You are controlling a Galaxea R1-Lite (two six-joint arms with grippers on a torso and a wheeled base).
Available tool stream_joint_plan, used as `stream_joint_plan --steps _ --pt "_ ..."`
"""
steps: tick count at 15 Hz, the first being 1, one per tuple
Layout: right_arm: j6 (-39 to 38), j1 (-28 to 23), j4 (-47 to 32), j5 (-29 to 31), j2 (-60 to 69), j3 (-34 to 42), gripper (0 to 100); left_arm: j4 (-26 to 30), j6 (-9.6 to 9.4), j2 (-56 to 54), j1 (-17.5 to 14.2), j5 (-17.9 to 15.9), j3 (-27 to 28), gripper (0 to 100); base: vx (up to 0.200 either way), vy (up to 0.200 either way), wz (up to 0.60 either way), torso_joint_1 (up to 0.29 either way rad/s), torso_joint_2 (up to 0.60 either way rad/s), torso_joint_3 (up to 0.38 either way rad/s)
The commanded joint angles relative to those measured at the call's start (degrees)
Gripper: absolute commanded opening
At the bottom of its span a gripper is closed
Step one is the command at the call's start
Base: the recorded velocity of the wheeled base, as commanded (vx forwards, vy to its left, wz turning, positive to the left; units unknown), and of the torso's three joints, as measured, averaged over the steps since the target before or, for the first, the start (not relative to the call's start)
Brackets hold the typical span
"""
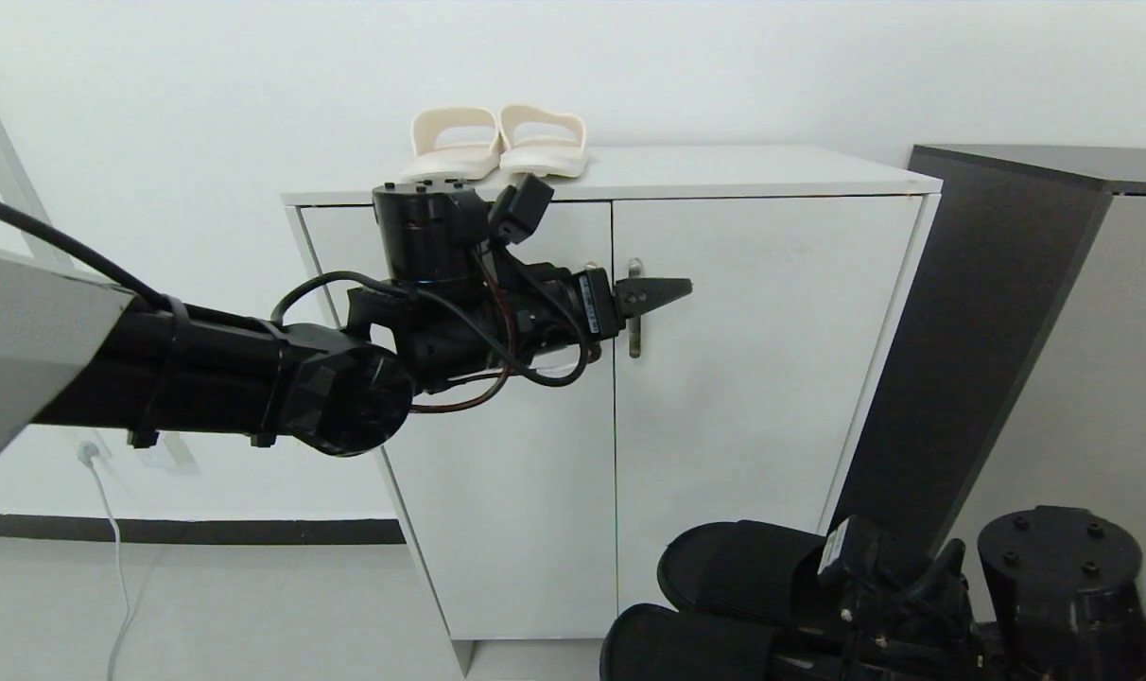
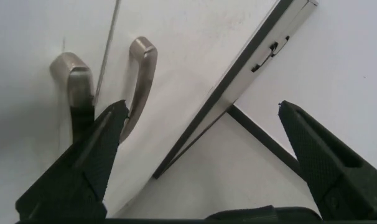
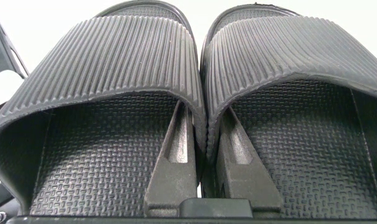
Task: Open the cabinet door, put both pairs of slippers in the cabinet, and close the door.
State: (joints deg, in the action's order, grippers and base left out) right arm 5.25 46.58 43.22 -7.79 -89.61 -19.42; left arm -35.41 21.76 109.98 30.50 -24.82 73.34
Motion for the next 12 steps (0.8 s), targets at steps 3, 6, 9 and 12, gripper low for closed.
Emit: stream_joint_plan --steps 3,6,9,12 --pt "0.0 0.0 0.0 0.0 -0.2 0.0 0 0.3 -0.23 3.5 0.2 2.3 3.8 100 0.0 0.0 0.0 0.0 0.0 0.0" --pt "0.0 0.0 -0.1 0.0 -0.2 0.1 0 0.3 -0.23 5.1 0.2 2.6 4.7 100 0.0 0.0 0.0 0.0 0.0 0.0" --pt "0.0 0.1 0.0 0.0 -1.0 0.1 0 0.3 -0.14 5.1 0.3 2.4 4.4 0 0.0 0.0 0.0 0.0 0.0 0.0" --pt "0.0 0.4 0.2 -0.4 -1.2 0.6 0 0.3 0.04 4.7 0.3 2.4 4.0 0 0.0 0.0 0.0 0.0 0.0 0.0"
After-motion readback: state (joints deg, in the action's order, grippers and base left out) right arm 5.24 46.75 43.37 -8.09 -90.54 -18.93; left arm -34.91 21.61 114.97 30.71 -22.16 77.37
